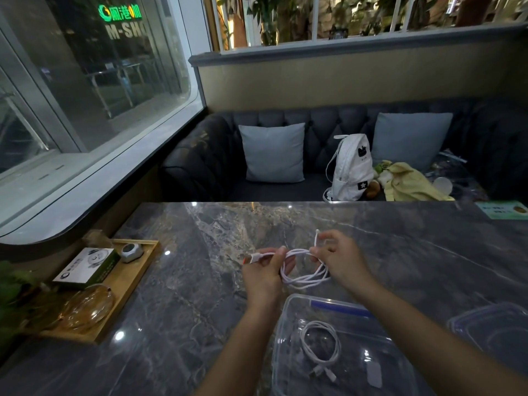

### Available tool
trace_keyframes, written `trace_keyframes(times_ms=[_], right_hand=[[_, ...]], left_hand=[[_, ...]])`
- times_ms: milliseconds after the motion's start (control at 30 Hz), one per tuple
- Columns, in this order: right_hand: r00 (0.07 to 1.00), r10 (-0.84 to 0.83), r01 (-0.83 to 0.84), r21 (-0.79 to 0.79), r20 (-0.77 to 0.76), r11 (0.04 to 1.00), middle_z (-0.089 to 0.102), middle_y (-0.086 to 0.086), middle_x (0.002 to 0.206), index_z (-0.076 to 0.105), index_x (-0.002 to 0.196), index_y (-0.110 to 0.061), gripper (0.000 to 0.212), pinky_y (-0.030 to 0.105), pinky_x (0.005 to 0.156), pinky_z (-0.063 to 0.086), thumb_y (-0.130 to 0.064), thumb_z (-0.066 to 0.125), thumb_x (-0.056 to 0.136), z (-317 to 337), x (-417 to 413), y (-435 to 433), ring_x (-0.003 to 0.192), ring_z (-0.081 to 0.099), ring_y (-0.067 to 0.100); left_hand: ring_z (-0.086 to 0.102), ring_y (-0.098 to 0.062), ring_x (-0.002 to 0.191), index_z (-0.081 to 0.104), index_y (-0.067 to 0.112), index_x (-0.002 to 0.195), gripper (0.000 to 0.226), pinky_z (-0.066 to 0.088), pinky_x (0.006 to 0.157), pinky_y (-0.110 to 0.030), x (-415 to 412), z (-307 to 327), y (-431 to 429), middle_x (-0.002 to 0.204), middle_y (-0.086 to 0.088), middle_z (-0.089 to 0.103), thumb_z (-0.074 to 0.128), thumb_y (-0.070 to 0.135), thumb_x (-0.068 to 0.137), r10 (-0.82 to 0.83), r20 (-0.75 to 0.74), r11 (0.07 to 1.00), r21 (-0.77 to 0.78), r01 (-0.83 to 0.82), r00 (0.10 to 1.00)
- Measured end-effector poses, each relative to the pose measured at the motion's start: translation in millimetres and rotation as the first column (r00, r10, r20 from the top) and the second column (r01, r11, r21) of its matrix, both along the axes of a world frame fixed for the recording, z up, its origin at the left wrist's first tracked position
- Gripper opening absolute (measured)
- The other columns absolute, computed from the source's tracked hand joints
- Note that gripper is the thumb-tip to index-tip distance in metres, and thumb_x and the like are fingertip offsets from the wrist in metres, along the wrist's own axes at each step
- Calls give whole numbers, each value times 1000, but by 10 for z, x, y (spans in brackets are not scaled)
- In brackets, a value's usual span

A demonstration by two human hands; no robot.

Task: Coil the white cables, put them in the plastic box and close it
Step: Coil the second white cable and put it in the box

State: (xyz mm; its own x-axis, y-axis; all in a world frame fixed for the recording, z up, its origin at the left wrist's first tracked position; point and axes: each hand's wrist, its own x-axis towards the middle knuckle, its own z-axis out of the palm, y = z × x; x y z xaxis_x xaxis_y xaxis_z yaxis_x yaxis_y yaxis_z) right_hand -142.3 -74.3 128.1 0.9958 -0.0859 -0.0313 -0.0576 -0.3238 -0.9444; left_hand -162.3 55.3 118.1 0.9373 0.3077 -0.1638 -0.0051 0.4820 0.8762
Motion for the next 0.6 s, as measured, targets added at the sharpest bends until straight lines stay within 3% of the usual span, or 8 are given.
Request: trace_keyframes(times_ms=[67, 167, 233, 300, 367, 433, 500, 600], right_hand=[[997, 3, 12, -201, 74, 979, 65, 6, 76, 51, 101, -26, 17, 25, 50, 45, -14, 55, 89, 4, -6, 53, 64, 63, 18], [983, 158, -78, -573, 91, 816, 65, 15, 83, 60, 91, -8, 15, 29, 59, 40, -8, 46, 91, 6, 21, 130, 71, 58, 24], [974, 222, -169, -531, 38, 830, 63, 13, 77, 63, 86, -2, 19, 29, 58, 42, -11, 46, 91, 46, 34, 125, 66, 57, 22], [952, 304, -299, -340, -42, 892, 59, 8, 64, 65, 85, -1, 21, 25, 47, 45, -19, 54, 90, 106, 27, 78, 51, 55, 15], [910, 397, -414, -238, -120, 878, 59, 7, 62, 67, 85, -3, 14, 19, 41, 43, -16, 64, 83, 153, 11, 44, 47, 55, 12], [891, 425, -454, -268, -162, 850, 62, 11, 65, 68, 81, -4, 4, 20, 44, 46, -5, 65, 79, 162, 16, 37, 50, 57, 14], [894, 410, -447, -305, -181, 841, 61, 16, 64, 66, 72, -3, 10, 23, 46, 48, 4, 60, 76, 161, 22, 47, 51, 57, 17], [888, 401, -450, -251, -224, 857, 60, 16, 62, 63, 68, -1, 11, 27, 49, 48, 8, 59, 75, 144, -7, 53, 51, 57, 19]], left_hand=[[68, -18, 59, 59, -4, 73, 10, 57, 57, -21, -6, 5, -37, 66, -17, 65, 60, -7, 83, 44, 37, 996, 71, -47, 998], [66, -21, 65, 57, 1, 68, 16, 57, 60, -20, 8, 10, -44, 67, -18, 63, 61, -6, 82, 98, 90, 978, 173, -112, 991], [68, -19, 64, 58, 4, 68, 17, 58, 61, -21, 20, 11, -7, 66, -15, 65, 61, -5, 83, 113, 109, 967, 215, -135, 988], [69, -14, 61, 59, 6, 69, 17, 57, 58, -20, 21, -5, 37, 63, -9, 67, 61, -3, 83, 125, 121, 958, 245, -151, 985], [68, -11, 58, 58, 10, 67, 21, 56, 57, -19, 13, -50, 61, 57, 0, 67, 62, -3, 83, 128, 131, 946, 281, -160, 983], [67, -11, 60, 57, 11, 65, 22, 56, 60, -22, -6, -108, 37, 56, 1, 65, 62, -3, 83, 103, 145, 938, 314, -144, 984], [66, -8, 60, 57, 12, 65, 24, 57, 61, -25, -35, -141, -5, 55, 4, 64, 62, -2, 83, 79, 153, 926, 355, -129, 985], [59, -1, 58, 56, 17, 66, 23, 50, 60, -25, -53, -162, -11, 57, 5, 61, 60, 5, 86, 43, 142, 834, 540, -114, 989]])
